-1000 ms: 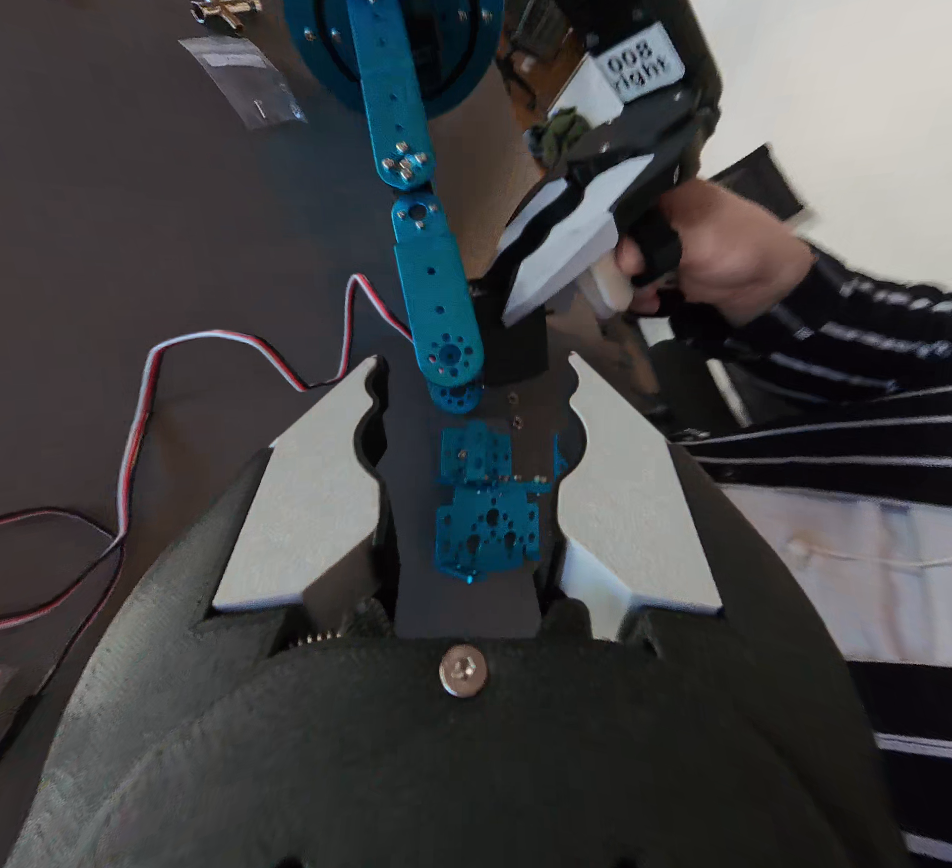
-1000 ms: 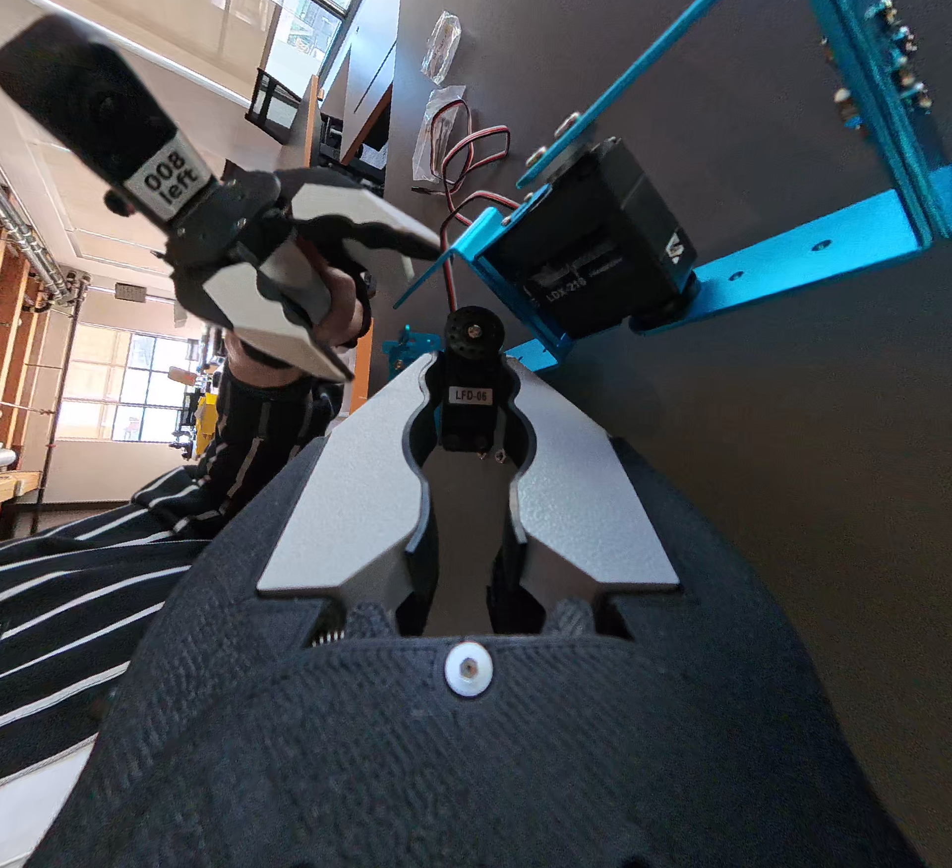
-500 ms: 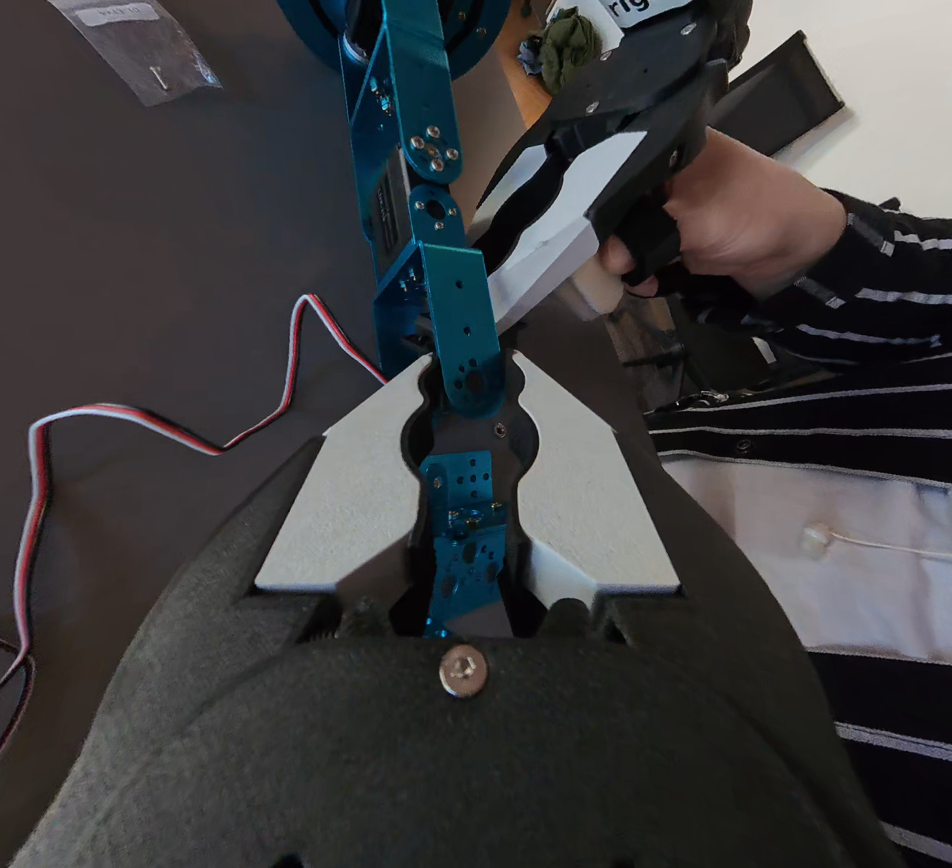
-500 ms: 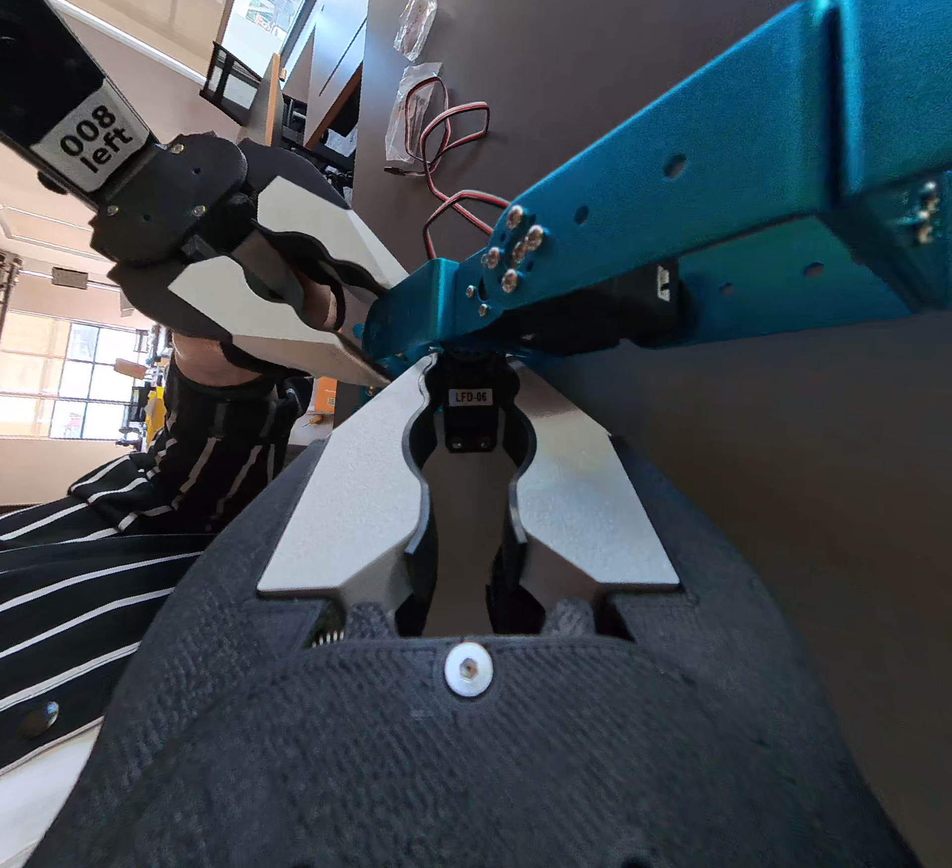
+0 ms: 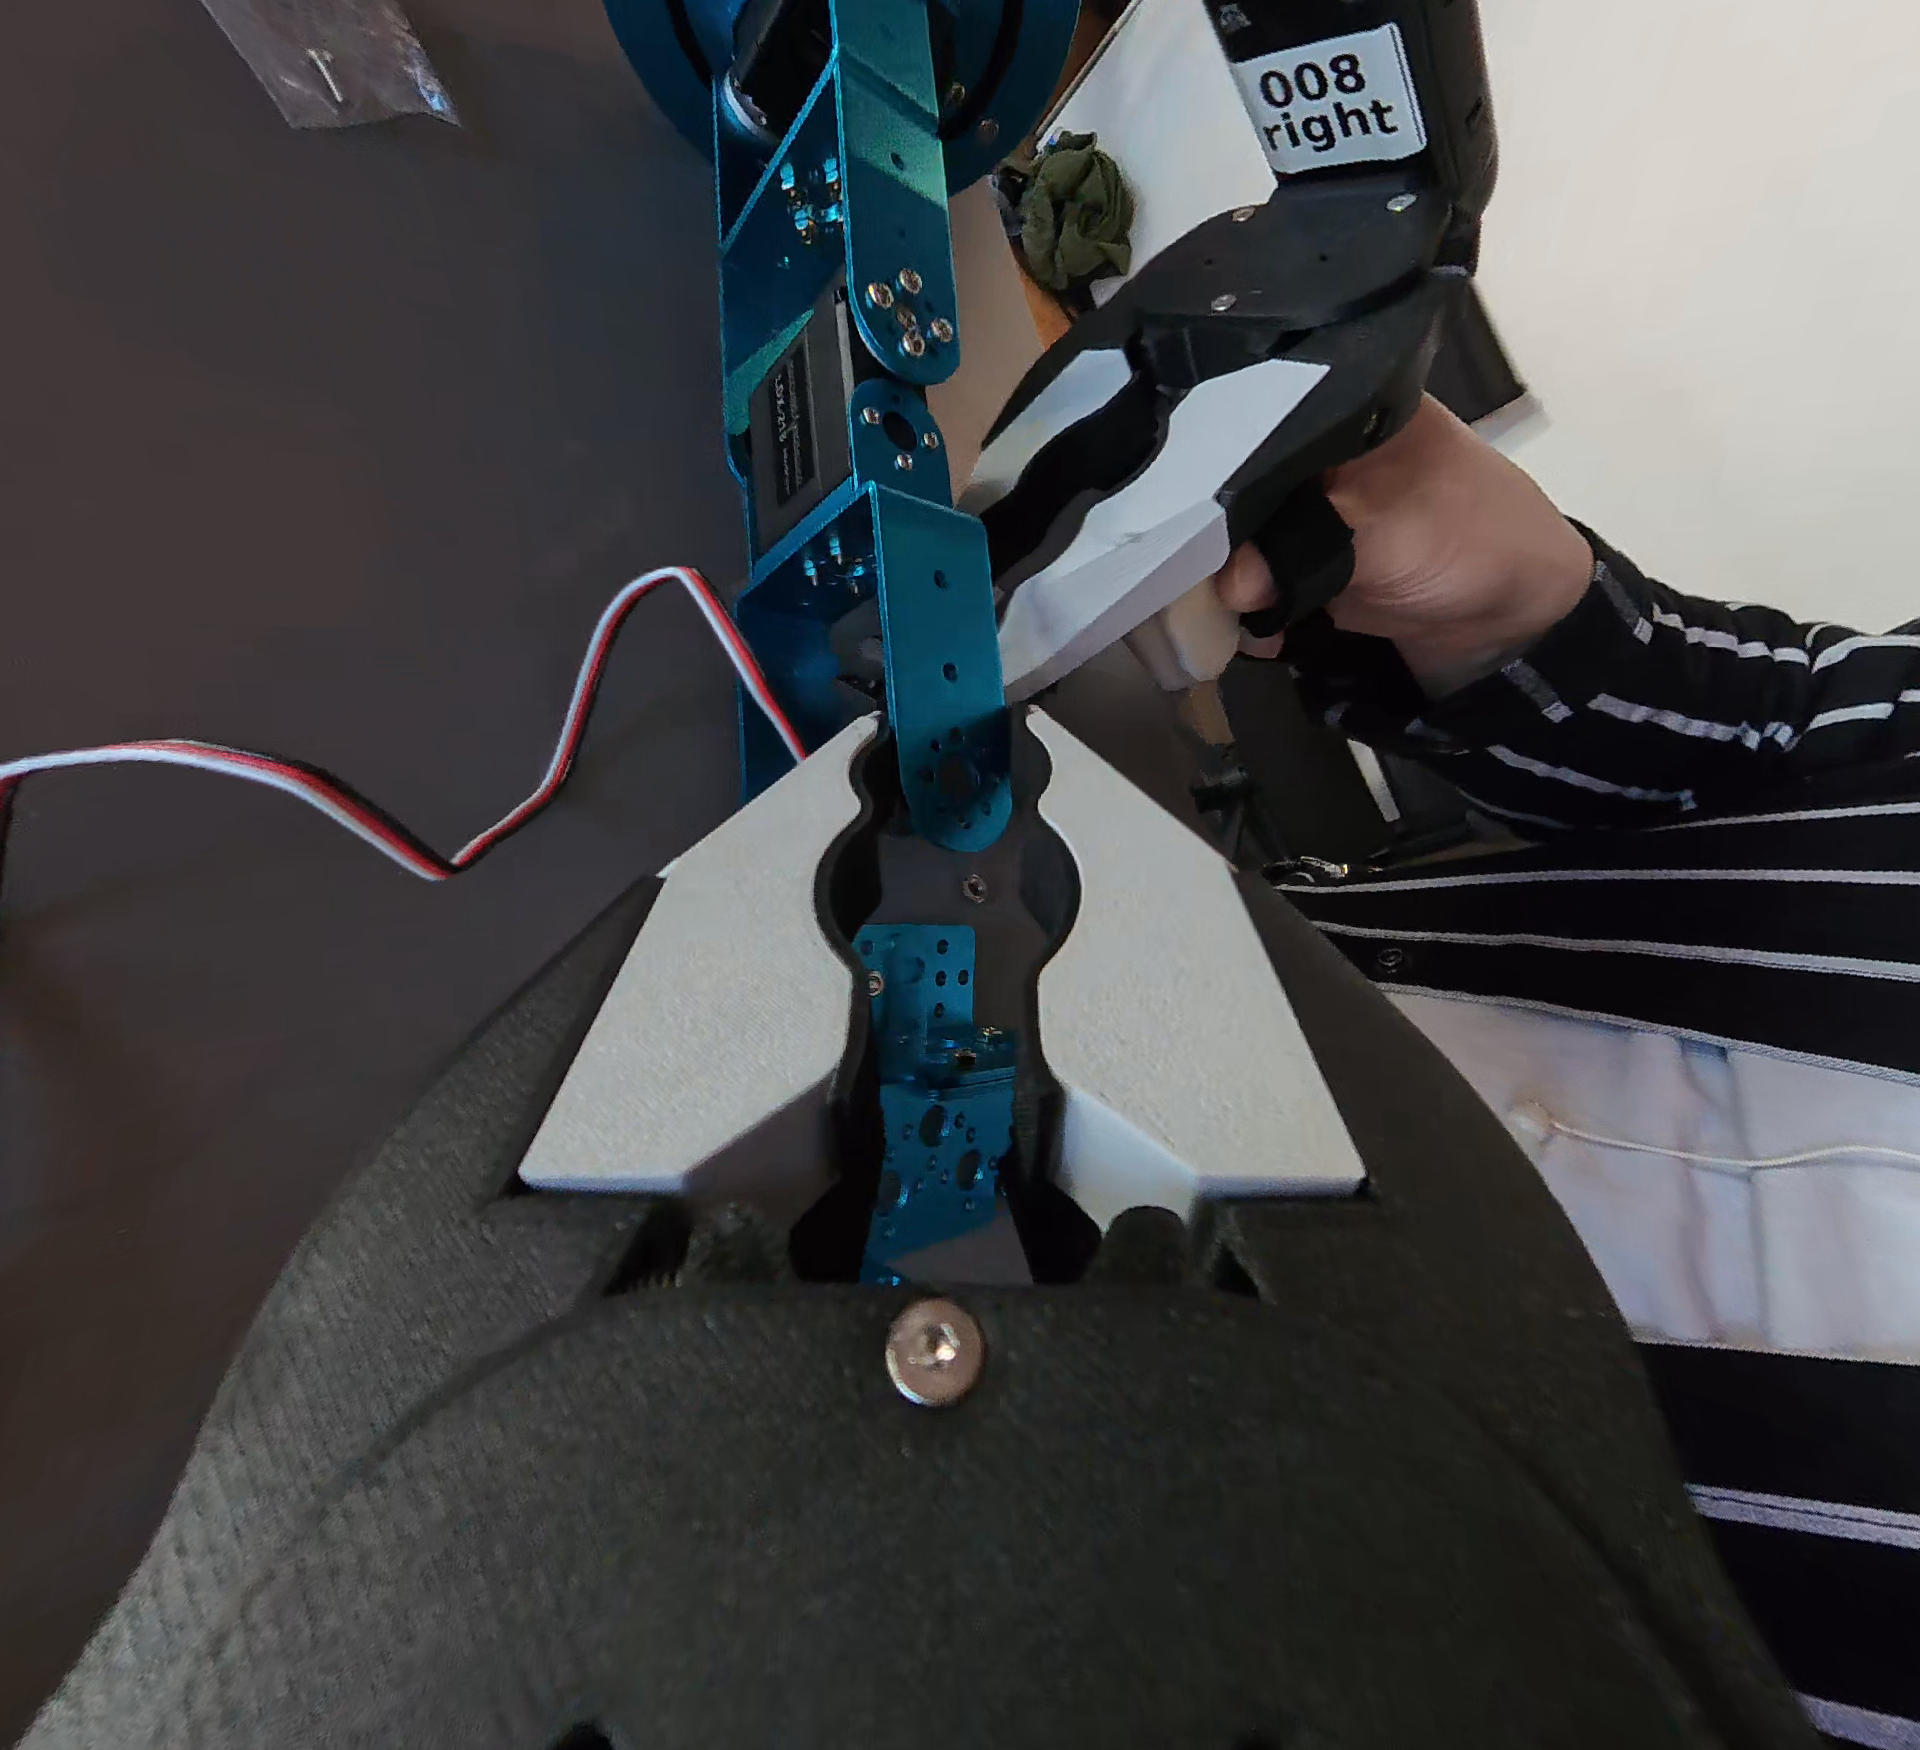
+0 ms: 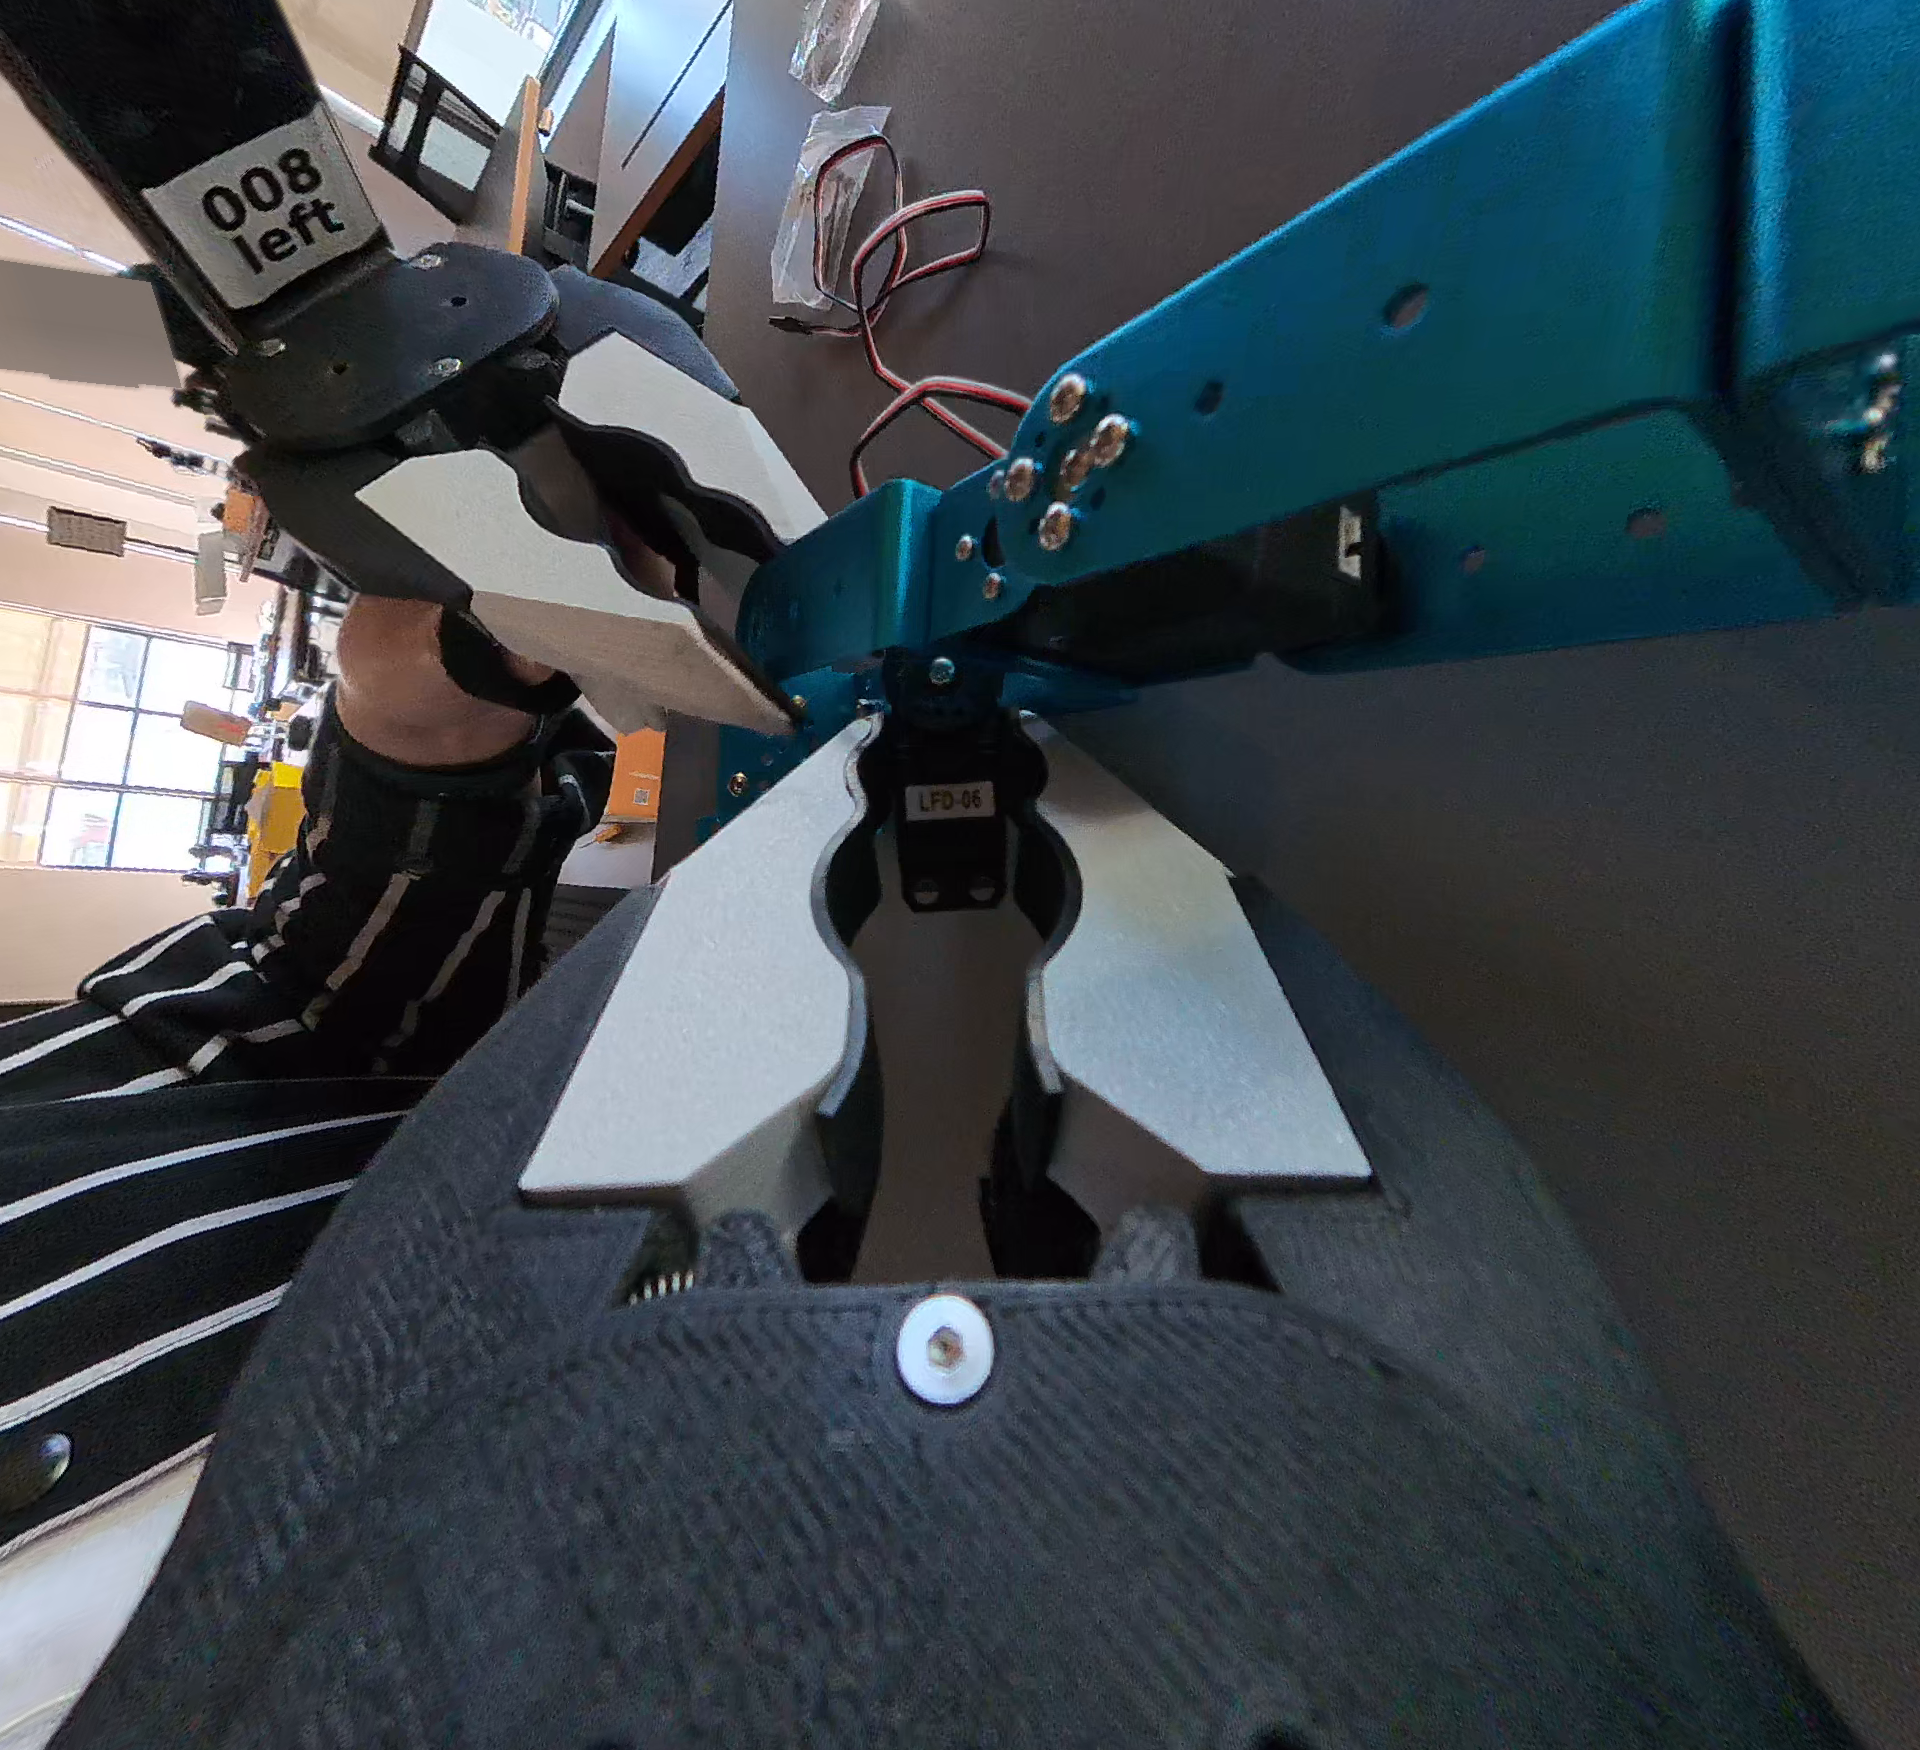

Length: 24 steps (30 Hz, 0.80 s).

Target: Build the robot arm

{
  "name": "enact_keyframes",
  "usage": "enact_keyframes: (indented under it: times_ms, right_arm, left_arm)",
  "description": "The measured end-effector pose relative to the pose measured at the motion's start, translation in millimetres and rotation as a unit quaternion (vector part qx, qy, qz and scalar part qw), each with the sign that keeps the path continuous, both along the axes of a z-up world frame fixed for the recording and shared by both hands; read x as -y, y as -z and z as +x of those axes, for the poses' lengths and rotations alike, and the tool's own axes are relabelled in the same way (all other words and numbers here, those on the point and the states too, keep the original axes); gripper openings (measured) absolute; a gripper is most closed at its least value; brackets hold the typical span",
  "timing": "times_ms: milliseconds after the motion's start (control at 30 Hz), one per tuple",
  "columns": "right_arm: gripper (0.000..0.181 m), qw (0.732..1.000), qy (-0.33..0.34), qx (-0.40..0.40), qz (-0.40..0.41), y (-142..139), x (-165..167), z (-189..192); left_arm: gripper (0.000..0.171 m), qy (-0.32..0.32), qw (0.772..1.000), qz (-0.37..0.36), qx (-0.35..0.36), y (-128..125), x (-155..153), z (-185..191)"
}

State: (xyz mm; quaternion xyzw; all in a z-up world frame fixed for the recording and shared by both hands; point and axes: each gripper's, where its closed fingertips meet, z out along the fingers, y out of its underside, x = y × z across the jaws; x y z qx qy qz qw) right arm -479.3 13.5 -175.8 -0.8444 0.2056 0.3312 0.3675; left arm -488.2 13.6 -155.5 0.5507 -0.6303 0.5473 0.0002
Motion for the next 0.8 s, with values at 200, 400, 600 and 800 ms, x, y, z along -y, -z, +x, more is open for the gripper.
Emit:
enact_keyframes:
  times_ms: [200,400,600,800]
  right_arm:
    - [0.019,1.0,0.004,-0.002,0.004,-1.3,1.3,2.3]
    - [0.019,1.0,0.006,0.001,0.006,-3.1,2.8,3.3]
    - [0.019,1.0,0.007,0.003,0.007,-3.7,3.5,2.9]
    - [0.019,1.0,0.008,0.003,0.006,-3.9,2.9,3.2]
  left_arm:
    - [0.02,-0.006,1.0,-0.013,-0.003,0.0,-3.3,2.0]
    - [0.021,-0.009,1.0,-0.018,-0.005,0.0,-3.6,2.8]
    - [0.024,-0.008,1.0,-0.016,-0.008,1.5,-1.7,2.9]
    - [0.025,-0.013,1.0,-0.016,-0.009,1.5,-2.3,2.3]
